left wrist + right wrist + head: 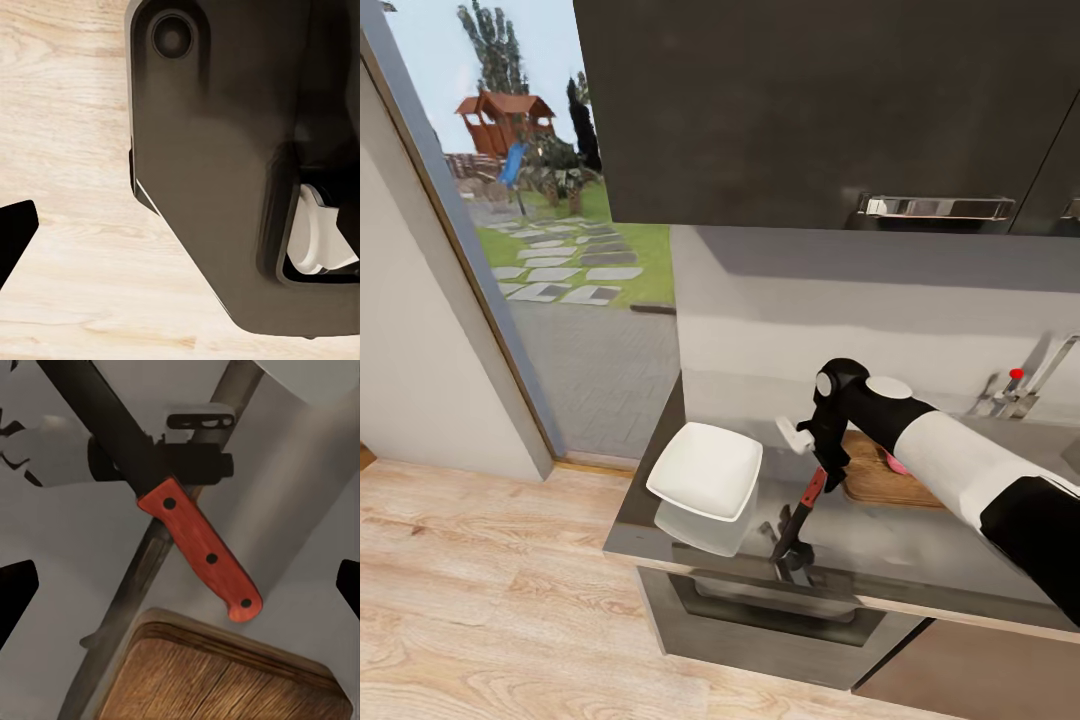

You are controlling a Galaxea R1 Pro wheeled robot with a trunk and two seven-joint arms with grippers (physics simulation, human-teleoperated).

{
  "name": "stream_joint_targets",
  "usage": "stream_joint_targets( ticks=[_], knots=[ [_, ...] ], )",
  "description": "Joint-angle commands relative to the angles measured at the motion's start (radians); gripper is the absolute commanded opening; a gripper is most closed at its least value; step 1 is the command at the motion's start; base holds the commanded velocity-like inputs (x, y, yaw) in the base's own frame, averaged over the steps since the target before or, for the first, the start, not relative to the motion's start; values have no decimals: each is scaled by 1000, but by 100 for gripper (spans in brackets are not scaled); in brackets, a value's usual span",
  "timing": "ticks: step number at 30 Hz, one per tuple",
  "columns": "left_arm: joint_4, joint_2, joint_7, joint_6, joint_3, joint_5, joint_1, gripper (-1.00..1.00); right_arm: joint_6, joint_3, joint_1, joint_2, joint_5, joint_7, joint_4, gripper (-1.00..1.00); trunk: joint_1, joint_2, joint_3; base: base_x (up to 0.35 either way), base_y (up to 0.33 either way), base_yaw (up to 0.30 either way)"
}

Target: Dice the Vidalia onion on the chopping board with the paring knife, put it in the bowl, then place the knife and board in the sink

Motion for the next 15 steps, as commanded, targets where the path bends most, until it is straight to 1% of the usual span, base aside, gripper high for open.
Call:
stream_joint_targets(
  ticks=[1,15],
  knots=[
    [5,0,-6,-7,-7,10,-2,100,2,4,-1,-1,0,1,-2,100,1,-2,-2,0,0,0],
    [5,0,-6,-7,-7,10,-2,100,2,4,0,0,0,-2,-2,100,1,-2,-2,0,0,0]
  ],
)
